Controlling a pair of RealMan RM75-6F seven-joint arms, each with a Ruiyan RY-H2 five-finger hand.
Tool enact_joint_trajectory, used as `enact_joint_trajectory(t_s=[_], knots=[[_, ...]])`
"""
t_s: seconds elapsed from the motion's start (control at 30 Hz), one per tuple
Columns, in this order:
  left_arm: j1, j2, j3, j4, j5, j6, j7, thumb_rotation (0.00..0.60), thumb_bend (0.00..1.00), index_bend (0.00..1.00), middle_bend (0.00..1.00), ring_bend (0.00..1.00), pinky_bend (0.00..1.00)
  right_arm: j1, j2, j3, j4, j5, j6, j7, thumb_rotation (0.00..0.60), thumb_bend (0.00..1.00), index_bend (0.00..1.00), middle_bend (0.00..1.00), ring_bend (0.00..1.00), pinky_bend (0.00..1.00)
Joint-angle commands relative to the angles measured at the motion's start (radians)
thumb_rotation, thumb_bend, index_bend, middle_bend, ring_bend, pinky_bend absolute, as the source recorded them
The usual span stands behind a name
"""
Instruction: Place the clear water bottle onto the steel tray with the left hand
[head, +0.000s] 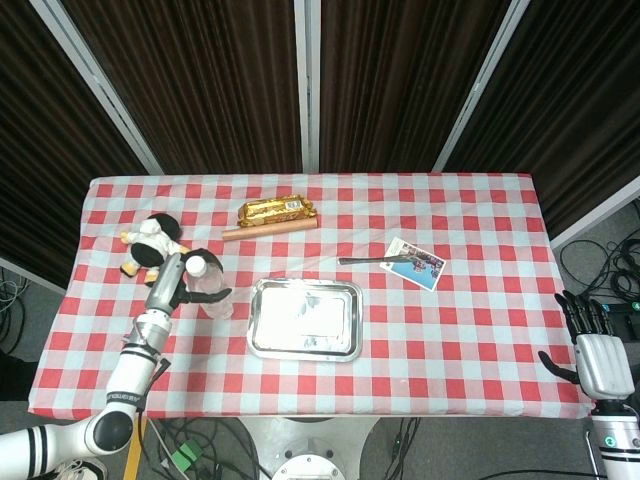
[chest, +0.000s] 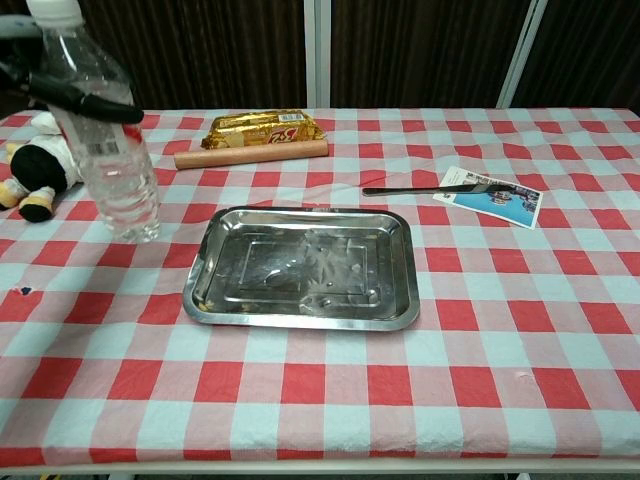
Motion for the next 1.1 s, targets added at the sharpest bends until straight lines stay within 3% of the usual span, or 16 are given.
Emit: enact_joint_trajectory(t_s=[0.03, 0.23, 0.43, 0.53, 0.67, 0.77, 0.97, 1.1], knots=[[-0.034, -0.019, -0.028, -0.022, -0.001, -0.002, -0.002, 0.600, 0.22, 0.61, 0.63, 0.43, 0.44, 0.000, -0.001, -0.001, 0.001, -0.001, 0.001, -0.003, 0.600, 0.15, 0.07, 0.05, 0.00, 0.00], [-0.091, -0.086, -0.028, -0.115, 0.042, 0.040, 0.047, 0.600, 0.22, 0.61, 0.63, 0.43, 0.44, 0.004, -0.010, -0.001, 0.010, 0.005, -0.015, -0.011, 0.600, 0.15, 0.07, 0.05, 0.00, 0.00], [-0.031, 0.055, -0.070, -0.019, -0.013, 0.076, 0.029, 0.600, 0.22, 0.61, 0.63, 0.43, 0.44, 0.001, -0.006, -0.001, 0.008, 0.001, -0.004, -0.004, 0.600, 0.15, 0.07, 0.05, 0.00, 0.00], [-0.044, 0.061, -0.089, 0.017, -0.059, 0.040, -0.001, 0.600, 0.23, 0.61, 0.63, 0.43, 0.44, 0.002, -0.008, -0.001, 0.009, 0.001, -0.005, -0.010, 0.600, 0.15, 0.07, 0.05, 0.00, 0.00], [-0.095, -0.003, -0.059, -0.066, 0.022, 0.022, 0.019, 0.600, 0.23, 0.60, 0.63, 0.43, 0.44, 0.003, -0.013, -0.002, 0.010, 0.005, -0.013, -0.021, 0.600, 0.15, 0.07, 0.05, 0.00, 0.00], [-0.089, -0.020, -0.057, -0.106, 0.070, 0.089, 0.032, 0.600, 0.23, 0.60, 0.63, 0.43, 0.44, 0.002, -0.012, -0.001, 0.011, 0.005, -0.009, -0.018, 0.600, 0.15, 0.07, 0.05, 0.00, 0.00], [-0.030, 0.062, -0.062, -0.032, -0.021, 0.114, 0.014, 0.600, 0.23, 0.60, 0.63, 0.43, 0.44, 0.002, -0.006, 0.000, 0.014, 0.006, -0.011, -0.003, 0.600, 0.15, 0.07, 0.05, 0.00, 0.00], [-0.054, 0.023, -0.025, -0.044, 0.001, 0.074, 0.017, 0.600, 0.23, 0.60, 0.63, 0.43, 0.44, 0.003, -0.010, -0.004, 0.019, 0.001, -0.012, -0.005, 0.600, 0.15, 0.07, 0.05, 0.00, 0.00]])
